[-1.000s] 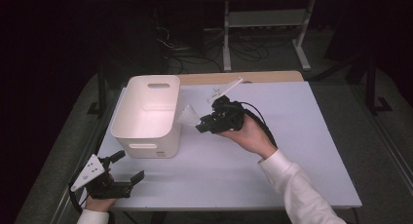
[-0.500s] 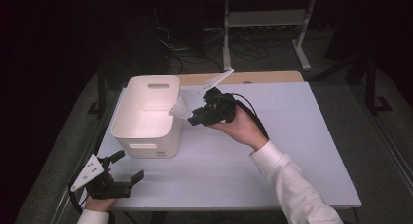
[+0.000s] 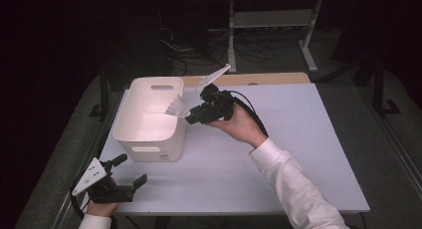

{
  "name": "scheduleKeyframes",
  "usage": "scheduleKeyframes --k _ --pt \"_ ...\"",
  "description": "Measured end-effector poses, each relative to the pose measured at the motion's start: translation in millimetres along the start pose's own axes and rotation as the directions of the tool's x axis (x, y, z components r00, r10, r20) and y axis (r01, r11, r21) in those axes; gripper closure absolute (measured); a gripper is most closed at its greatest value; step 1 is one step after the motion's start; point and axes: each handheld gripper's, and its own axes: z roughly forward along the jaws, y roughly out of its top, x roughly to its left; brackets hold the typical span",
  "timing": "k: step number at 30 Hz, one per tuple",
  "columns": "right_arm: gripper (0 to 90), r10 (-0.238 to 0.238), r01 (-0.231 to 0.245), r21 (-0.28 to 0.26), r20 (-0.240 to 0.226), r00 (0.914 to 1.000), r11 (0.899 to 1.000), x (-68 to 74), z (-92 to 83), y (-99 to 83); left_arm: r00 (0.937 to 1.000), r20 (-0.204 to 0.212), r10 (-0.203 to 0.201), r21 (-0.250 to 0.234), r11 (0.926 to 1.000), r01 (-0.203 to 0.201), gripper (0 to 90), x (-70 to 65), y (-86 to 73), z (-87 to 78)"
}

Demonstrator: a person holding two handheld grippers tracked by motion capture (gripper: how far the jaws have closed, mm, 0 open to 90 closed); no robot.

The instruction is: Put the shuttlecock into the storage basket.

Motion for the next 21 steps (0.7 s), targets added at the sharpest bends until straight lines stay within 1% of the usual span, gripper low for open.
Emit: scheduleKeyframes --k 1,2,3,4,5,7,8,12,13,15,17,21 --pt "63.7 -0.019 0.019 -0.002 0.002 0.9998 1.0 -1.0 0.7 0.8 1.0 0.0 -0.003 -0.002 1.0 0.003 0.0 -0.2 0.0 0.1" --pt "63.7 -0.013 0.013 -0.005 -0.006 0.9999 1.0 -0.1 1.4 2.0 1.0 0.0 -0.005 -0.004 1.0 0.005 0.0 -0.4 0.0 0.2" --pt "63.7 -0.02 0.02 -0.007 -0.008 0.9998 1.0 0.1 1.9 3.2 1.0 -0.001 -0.001 -0.001 1.0 0.001 0.0 0.0 0.0 0.0" --pt "63.7 0.006 -0.006 -0.008 -0.016 0.9999 1.0 2.7 2.4 4.8 0.9999 -0.002 0.014 0.011 0.9999 -0.014 0.0 1.1 0.1 -0.9" --pt "63.7 -0.022 0.022 -0.004 -0.01 0.9997 1.0 1.2 3.5 5.5 0.9999 -0.002 0.012 0.008 0.9999 -0.012 0.0 0.9 0.1 -0.7" --pt "63.7 -0.025 0.025 -0.005 -0.01 0.9996 1.0 2.0 5.1 7.6 0.9999 -0.002 0.011 0.01 0.9999 -0.011 0.0 0.9 0.1 -0.8" --pt "63.7 -0.015 0.015 -0.004 -0.014 0.9998 1.0 4.2 6.1 10.3 0.9999 -0.002 0.01 0.012 0.9999 -0.01 0.0 0.8 0.2 -0.8" --pt "63.6 -0.028 0.028 -0.006 -0.015 0.9995 1.0 5.1 8.2 14.4 0.9999 -0.002 0.012 0.011 0.9999 -0.012 0.0 1.1 0.1 -0.6" --pt "63.6 -0.023 0.023 -0.006 -0.019 0.9996 1.0 6.2 8.3 15.9 0.9999 -0.002 0.012 0.01 0.9999 -0.012 0.0 1.1 0.1 -0.6" --pt "63.6 -0.031 0.031 -0.01 -0.022 0.9993 0.999 6.7 9.3 18.7 0.9999 -0.002 0.011 0.011 0.9999 -0.011 0.0 1.0 0.1 -0.6" --pt "63.6 -0.021 0.021 -0.013 -0.036 0.9991 1.0 7.7 10.4 20.8 0.9999 -0.001 0.012 0.01 0.9999 -0.012 0.0 1.0 0.1 -0.7" --pt "63.6 -0.026 0.025 -0.007 -0.034 0.9991 1.0 8.2 15.1 23.7 0.9999 -0.001 0.011 0.009 0.9999 -0.011 0.0 1.0 0.1 -0.8"
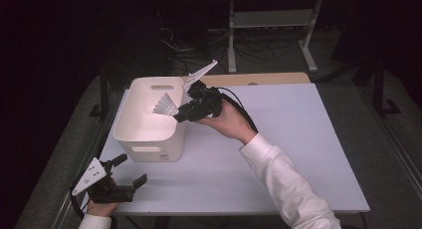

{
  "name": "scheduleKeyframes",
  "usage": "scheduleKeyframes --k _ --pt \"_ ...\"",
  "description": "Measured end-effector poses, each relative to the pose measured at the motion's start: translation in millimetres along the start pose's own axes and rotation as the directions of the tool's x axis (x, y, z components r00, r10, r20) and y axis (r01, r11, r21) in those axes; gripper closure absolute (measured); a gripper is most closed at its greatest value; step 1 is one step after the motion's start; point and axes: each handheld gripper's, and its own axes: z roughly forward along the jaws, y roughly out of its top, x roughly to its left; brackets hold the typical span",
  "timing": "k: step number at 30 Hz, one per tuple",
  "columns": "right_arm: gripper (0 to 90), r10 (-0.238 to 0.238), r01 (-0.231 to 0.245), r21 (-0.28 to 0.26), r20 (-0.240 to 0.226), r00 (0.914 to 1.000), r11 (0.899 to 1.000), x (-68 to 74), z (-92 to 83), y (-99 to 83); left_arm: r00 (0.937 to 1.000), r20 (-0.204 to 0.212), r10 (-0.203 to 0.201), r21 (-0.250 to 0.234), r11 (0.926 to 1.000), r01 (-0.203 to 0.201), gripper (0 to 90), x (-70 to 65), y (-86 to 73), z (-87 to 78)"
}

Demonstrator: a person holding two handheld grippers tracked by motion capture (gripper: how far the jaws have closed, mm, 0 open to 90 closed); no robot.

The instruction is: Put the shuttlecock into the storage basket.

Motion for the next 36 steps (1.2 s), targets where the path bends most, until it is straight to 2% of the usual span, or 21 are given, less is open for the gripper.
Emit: scheduleKeyframes --k 9,16,20,22,25,36 --pt "63.6 0.004 -0.004 -0.009 -0.03 0.9995 1.0 0.0 7.3 6.6 1.0 -0.001 0.004 0.001 1.0 -0.004 0.0 0.3 0.0 0.4" --pt "63.5 0.005 -0.005 -0.003 -0.043 0.999 1.0 -1.0 14.7 11.3 0.9999 -0.001 -0.011 -0.001 0.9999 0.011 0.0 -0.5 -0.2 0.9" --pt "63.6 -0.029 0.029 -0.008 -0.052 0.9982 1.0 -0.9 19.2 14.1 0.9999 -0.002 -0.013 -0.002 0.9999 0.013 0.0 -0.6 -0.3 1.0" --pt "63.6 -0.021 0.02 -0.003 -0.056 0.9982 1.0 1.3 20.7 16.4 0.9999 -0.001 -0.014 -0.003 0.9999 0.014 0.0 -0.8 -0.3 1.1" --pt "63.6 -0.035 0.035 -0.002 -0.061 0.9975 0.999 1.9 24.3 18.9 0.9999 -0.001 -0.011 0.0 0.9999 0.011 0.0 -0.4 -0.2 0.7" --pt "63.6 -0.022 0.023 0.012 -0.078 0.9967 1.0 4.7 38.7 22.4 0.9999 0.001 -0.017 -0.002 0.9999 0.017 0.0 -0.6 -0.3 1.2"
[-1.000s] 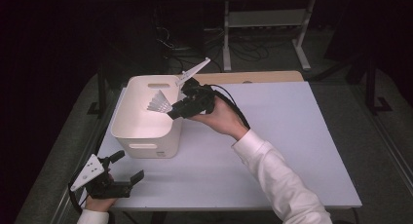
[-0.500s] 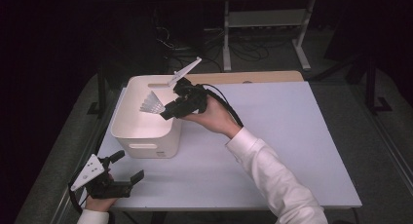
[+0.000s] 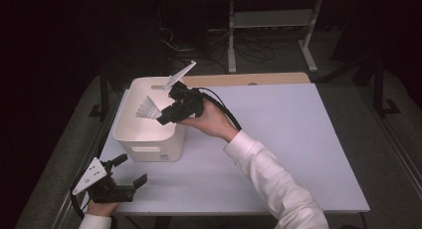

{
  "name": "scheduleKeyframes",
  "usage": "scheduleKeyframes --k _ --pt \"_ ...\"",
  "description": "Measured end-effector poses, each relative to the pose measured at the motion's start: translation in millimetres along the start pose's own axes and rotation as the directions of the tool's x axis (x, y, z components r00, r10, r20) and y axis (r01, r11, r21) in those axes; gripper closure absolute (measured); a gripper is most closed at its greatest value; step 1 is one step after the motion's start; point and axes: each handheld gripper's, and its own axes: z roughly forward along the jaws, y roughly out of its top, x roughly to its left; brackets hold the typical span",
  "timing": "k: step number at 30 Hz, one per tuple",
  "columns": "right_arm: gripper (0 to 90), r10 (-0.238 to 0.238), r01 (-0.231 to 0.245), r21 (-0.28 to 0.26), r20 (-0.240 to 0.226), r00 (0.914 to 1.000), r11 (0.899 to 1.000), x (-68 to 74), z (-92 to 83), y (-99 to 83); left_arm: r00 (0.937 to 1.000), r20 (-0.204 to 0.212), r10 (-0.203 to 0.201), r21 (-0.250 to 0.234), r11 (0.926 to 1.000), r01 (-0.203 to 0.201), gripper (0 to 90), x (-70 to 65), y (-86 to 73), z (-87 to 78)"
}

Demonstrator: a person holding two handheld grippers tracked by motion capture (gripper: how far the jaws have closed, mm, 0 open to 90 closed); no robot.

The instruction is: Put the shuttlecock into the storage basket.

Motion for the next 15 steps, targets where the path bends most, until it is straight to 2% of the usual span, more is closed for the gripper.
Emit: scheduleKeyframes --k 9,12,13,14,15 --pt "62.8 -0.002 0.002 0.005 -0.013 0.9999 1.0 -3.6 10.2 0.0 1.0 0.001 0.002 0.005 1.0 -0.002 0.0 0.1 0.3 -0.3" --pt "44.3 0.008 -0.008 -0.008 -0.017 0.9998 1.0 -5.4 11.3 0.1 1.0 0.003 0.002 0.004 1.0 -0.002 0.0 0.3 0.3 -0.4" --pt "32.7 0.023 -0.023 -0.019 -0.024 0.9994 1.0 -7.2 11.1 0.1 1.0 0.004 0.004 0.003 1.0 -0.004 0.0 0.5 0.3 -0.4" --pt "32.7 0.023 -0.023 -0.019 -0.024 0.9994 1.0 -7.2 11.1 0.1 1.0 0.004 0.006 0.002 1.0 -0.006 0.0 0.6 0.3 -0.4" --pt "26.8 0.032 -0.032 -0.015 -0.022 0.9992 0.999 -7.1 11.0 0.2 1.0 0.005 0.006 0.002 1.0 -0.006 0.0 0.7 0.4 -0.3"
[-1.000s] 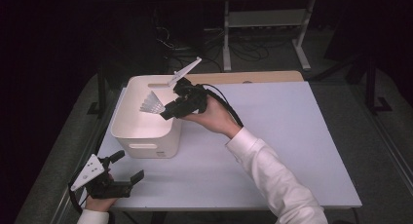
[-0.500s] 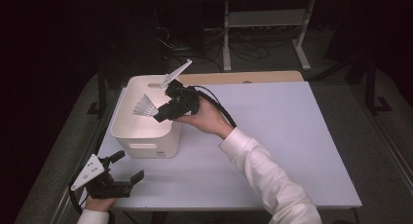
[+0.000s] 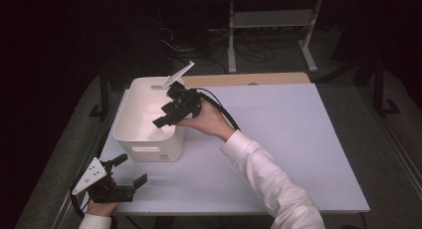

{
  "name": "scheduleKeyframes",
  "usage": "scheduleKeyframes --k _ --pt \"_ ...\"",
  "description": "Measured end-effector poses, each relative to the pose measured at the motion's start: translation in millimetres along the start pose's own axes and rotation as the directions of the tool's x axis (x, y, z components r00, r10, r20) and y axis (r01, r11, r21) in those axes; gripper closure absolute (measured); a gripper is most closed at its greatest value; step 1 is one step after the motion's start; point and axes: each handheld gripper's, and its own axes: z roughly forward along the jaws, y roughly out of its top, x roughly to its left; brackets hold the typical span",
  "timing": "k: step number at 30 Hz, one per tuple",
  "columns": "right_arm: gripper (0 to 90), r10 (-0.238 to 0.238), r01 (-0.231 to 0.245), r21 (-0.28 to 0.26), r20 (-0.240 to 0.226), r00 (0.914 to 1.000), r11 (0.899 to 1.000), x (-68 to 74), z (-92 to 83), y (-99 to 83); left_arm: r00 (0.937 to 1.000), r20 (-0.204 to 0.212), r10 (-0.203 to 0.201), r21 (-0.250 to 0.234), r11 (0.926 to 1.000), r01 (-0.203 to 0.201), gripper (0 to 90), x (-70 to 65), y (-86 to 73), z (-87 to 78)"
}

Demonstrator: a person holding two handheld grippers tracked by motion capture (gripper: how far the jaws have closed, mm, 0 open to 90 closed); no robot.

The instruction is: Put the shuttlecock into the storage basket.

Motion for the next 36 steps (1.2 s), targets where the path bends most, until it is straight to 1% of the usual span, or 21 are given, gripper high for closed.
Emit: scheduleKeyframes --k 1,2,3,4,5,6,7,8,10,11,14,16,18,19,21,25,26,27,32,34,36 --pt "19.6 -0.014 0.014 0.015 0.03 0.9994 1.0 0.5 -0.2 -0.9 1.0 0.001 0.001 0.001 1.0 -0.001 0.0 0.1 0.2 0.2" --pt "19.6 -0.014 0.014 0.015 0.03 0.9994 1.0 0.5 -0.2 -0.9 1.0 0.001 0.003 0.004 1.0 -0.003 0.0 0.2 0.4 0.5" --pt "16.6 -0.026 0.025 0.018 0.041 0.9988 1.0 0.7 -0.3 -1.4 1.0 0.0 0.005 0.008 1.0 -0.005 0.0 0.4 0.5 0.7" --pt "13.7 -0.017 0.016 0.023 0.045 0.9989 1.0 2.8 -1.3 -1.4 1.0 0.003 0.004 0.009 1.0 -0.004 0.0 0.4 0.5 1.2" --pt "12.8 -0.04 0.039 0.022 0.048 0.9981 0.999 1.9 -2.0 -1.8 1.0 0.005 0.0 0.005 1.0 -0.001 0.0 0.1 0.5 1.8" --pt "12.7 -0.033 0.032 0.022 0.047 0.9983 0.999 3.8 -3.8 -1.5 1.0 0.006 -0.002 0.004 1.0 0.002 0.0 0.0 0.4 2.1" --pt "11.2 -0.041 0.04 0.015 0.055 0.9976 0.999 4.5 -5.5 -1.4 1.0 0.008 -0.001 -0.002 1.0 0.001 0.0 0.1 0.3 2.5" --pt "7.2 -0.051 0.05 0.011 0.057 0.997 0.999 5.1 -7.4 -1.1 1.0 0.008 0.001 -0.001 1.0 -0.001 0.0 0.2 0.4 2.4" --pt "1.8 -0.051 0.051 -0.003 0.086 0.995 0.999 7.7 -10.9 -0.2 1.0 0.009 0.001 -0.001 1.0 -0.001 0.0 0.2 0.4 2.5" --pt "0.3 -0.062 0.063 -0.008 0.102 0.9928 0.998 7.7 -12.9 -0.1 1.0 0.008 0.001 0.0 1.0 -0.001 0.0 0.2 0.3 2.4" --pt "0.0 -0.058 0.062 -0.029 0.114 0.9918 0.998 6.4 -19.3 -0.3 1.0 0.005 0.005 0.002 1.0 -0.005 0.0 0.4 0.3 1.6" --pt "0.0 -0.039 0.046 -0.056 0.115 0.9926 0.997 5.6 -23.9 -0.9 1.0 -0.001 0.005 0.001 1.0 -0.005 0.0 0.3 0.2 1.3" --pt "0.0 -0.056 0.065 -0.068 0.118 0.9914 0.996 2.9 -28.2 -2.4 1.0 -0.003 0.005 0.001 1.0 -0.005 0.0 0.7 0.3 1.1" --pt "0.0 -0.038 0.047 -0.073 0.119 0.9922 0.996 4.0 -29.8 -3.3 1.0 -0.003 0.004 0.0 1.0 -0.004 0.0 0.7 0.3 1.1" --pt "0.0 -0.048 0.057 -0.074 0.129 0.9905 0.996 2.1 -32.6 -6.3 1.0 -0.005 0.003 0.0 1.0 -0.003 0.0 0.7 0.3 1.2" --pt "0.0 -0.034 0.045 -0.073 0.137 0.99 0.996 0.2 -36.4 -14.0 1.0 -0.008 -0.002 -0.001 1.0 0.002 0.0 0.8 0.1 1.5" --pt "0.0 -0.041 0.051 -0.073 0.137 0.9897 0.996 -1.1 -37.7 -16.1 1.0 -0.008 -0.003 0.001 1.0 0.003 0.0 0.7 0.1 1.5" --pt "0.0 -0.028 0.039 -0.079 0.136 0.9902 0.996 -0.9 -38.9 -17.8 1.0 -0.008 -0.004 0.0 1.0 0.004 0.0 0.7 0.0 1.7" --pt "0.0 -0.028 0.042 -0.093 0.147 0.9887 0.995 -3.8 -48.2 -25.1 1.0 -0.008 -0.005 0.005 1.0 0.005 0.0 1.2 -0.1 2.4" --pt "0.0 -0.033 0.048 -0.103 0.151 0.988 0.993 -5.3 -52.3 -27.8 0.9999 -0.008 0.014 0.007 0.9999 -0.014 0.0 2.4 0.3 2.5" --pt "0.0 -0.026 0.043 -0.108 0.157 0.9872 0.993 -5.7 -57.8 -31.3 1.0 -0.009 0.002 0.009 1.0 -0.002 0.0 1.8 0.0 2.9"
